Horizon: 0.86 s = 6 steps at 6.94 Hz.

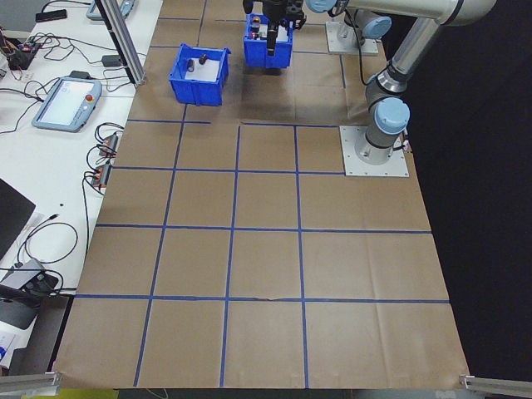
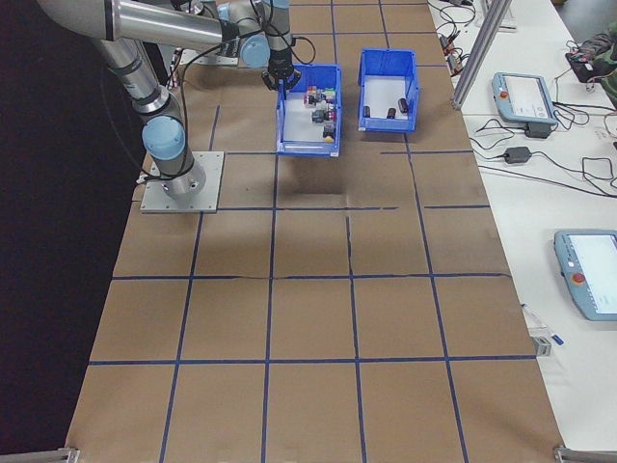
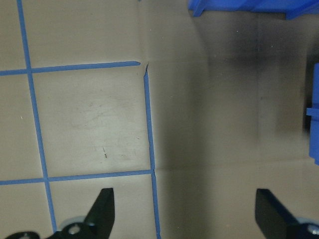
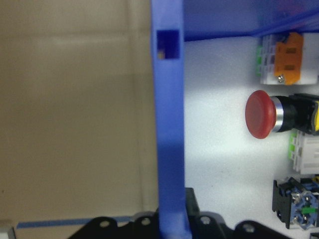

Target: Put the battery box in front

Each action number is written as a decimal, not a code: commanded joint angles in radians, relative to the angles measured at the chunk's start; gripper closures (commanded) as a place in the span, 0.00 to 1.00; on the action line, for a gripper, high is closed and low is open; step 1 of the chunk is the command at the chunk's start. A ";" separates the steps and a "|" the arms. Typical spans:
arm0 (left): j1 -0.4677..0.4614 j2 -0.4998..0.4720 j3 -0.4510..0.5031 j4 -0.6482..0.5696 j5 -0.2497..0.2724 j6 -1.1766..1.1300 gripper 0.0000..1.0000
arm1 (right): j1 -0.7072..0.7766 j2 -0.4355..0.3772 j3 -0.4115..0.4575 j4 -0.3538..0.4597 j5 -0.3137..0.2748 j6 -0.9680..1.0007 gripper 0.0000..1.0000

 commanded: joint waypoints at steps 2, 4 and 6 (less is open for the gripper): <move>0.019 0.050 -0.070 0.008 0.132 0.023 0.01 | 0.186 0.140 -0.005 -0.157 -0.001 0.162 0.93; 0.019 0.053 -0.072 0.006 0.142 0.013 0.01 | 0.184 0.145 0.007 -0.154 0.000 0.147 0.93; 0.019 0.054 -0.073 0.006 0.139 0.023 0.01 | 0.184 0.149 0.010 -0.143 0.002 0.148 0.75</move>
